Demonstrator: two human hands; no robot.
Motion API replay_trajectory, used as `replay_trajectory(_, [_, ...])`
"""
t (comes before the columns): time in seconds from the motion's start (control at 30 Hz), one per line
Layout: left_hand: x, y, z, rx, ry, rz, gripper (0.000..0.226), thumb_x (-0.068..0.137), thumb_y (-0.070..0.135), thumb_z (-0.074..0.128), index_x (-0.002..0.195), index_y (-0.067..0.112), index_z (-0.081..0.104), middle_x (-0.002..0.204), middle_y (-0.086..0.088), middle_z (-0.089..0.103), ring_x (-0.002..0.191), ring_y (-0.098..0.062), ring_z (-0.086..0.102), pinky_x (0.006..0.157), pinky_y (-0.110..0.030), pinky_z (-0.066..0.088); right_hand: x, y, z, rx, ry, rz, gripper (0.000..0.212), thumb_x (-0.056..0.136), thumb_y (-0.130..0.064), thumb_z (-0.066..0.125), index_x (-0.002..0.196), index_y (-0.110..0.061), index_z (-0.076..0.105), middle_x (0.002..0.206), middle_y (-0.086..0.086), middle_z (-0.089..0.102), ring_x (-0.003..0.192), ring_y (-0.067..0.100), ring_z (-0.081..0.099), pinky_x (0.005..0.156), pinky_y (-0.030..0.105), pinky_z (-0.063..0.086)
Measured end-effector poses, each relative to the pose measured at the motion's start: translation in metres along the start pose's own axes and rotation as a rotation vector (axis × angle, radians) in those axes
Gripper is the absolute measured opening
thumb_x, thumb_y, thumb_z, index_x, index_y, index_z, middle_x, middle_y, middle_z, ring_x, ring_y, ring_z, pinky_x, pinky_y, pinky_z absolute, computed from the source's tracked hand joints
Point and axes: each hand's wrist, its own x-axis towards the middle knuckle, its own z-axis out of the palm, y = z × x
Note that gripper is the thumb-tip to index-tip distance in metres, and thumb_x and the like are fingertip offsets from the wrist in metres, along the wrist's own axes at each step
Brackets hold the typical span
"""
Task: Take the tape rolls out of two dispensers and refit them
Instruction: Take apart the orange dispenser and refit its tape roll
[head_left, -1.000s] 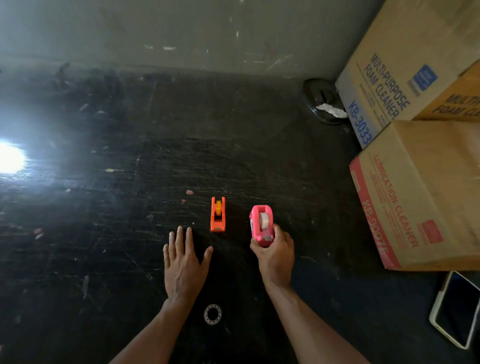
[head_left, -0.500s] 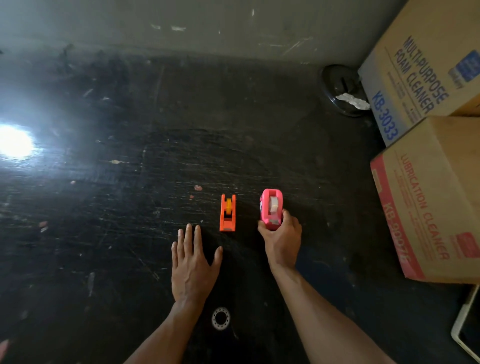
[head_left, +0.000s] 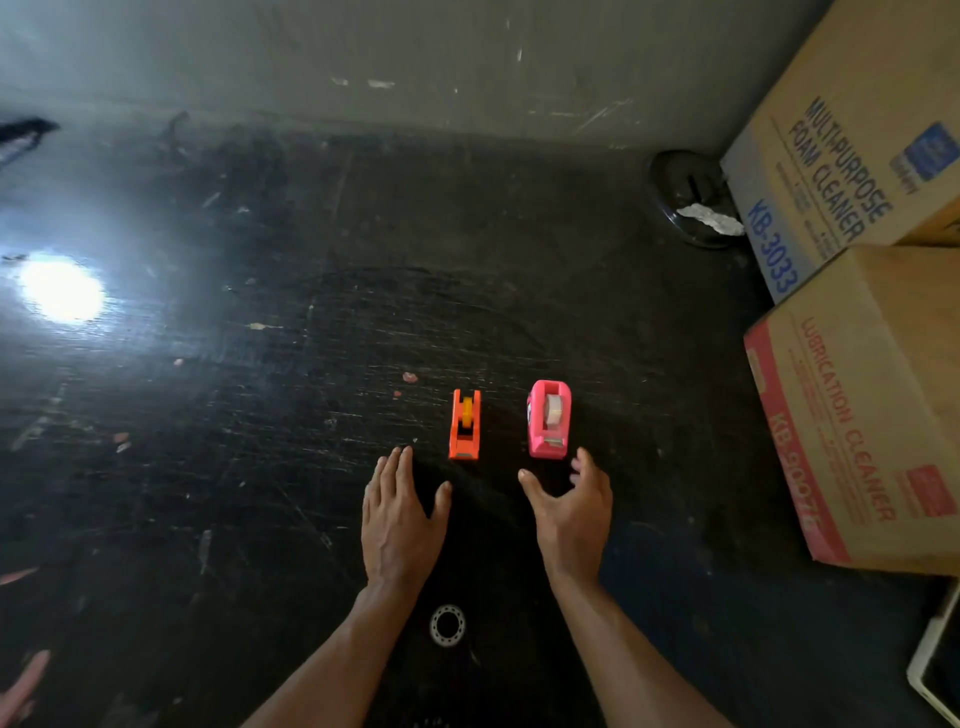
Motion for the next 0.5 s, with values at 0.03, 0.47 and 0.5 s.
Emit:
replay_trajectory(0.03, [-0.001, 0.005, -0.002, -0.047, 0.0, -0.014, 0.071, 0.1, 0.044, 0.056, 0.16, 0.015, 0.03, 0.167, -0.008, 0.032, 0.157, -0.022, 0.022, 0.128, -0.041, 0.023, -0.009, 0.002, -0.001, 0.021, 0.002, -0.004, 0.079, 0.082, -0.036, 0.084, 0.148, -0.013, 0.048, 0.14, 0.006, 0.057, 0.124, 0.019, 0.058, 0.096, 0.03, 0.052])
replay_trajectory(0.47, [0.053, 0.037, -0.026, -0.493, -0.105, -0.124, 0.038, 0.104, 0.026, 0.058, 0.141, 0.017, 0.061, 0.12, 0.0, 0.073, 0.097, 0.001, 0.063, 0.083, -0.012, 0.045, 0.004, -0.04, 0.025, 0.058, -0.264, -0.11, 0.044, 0.096, -0.031, 0.07, 0.137, -0.016, 0.063, 0.131, 0.002, 0.07, 0.114, 0.011, 0.066, 0.098, 0.031, 0.057])
replay_trajectory(0.5, [0.06, 0.038, -0.027, -0.492, -0.128, -0.123, 0.037, 0.103, 0.026, 0.059, 0.14, 0.02, 0.061, 0.112, 0.004, 0.073, 0.09, 0.006, 0.062, 0.078, -0.01, 0.044, 0.011, -0.046, 0.029, 0.072, -0.311, -0.098, 0.044, 0.098, -0.03, 0.068, 0.139, -0.015, 0.061, 0.135, 0.004, 0.068, 0.12, 0.013, 0.065, 0.102, 0.031, 0.055])
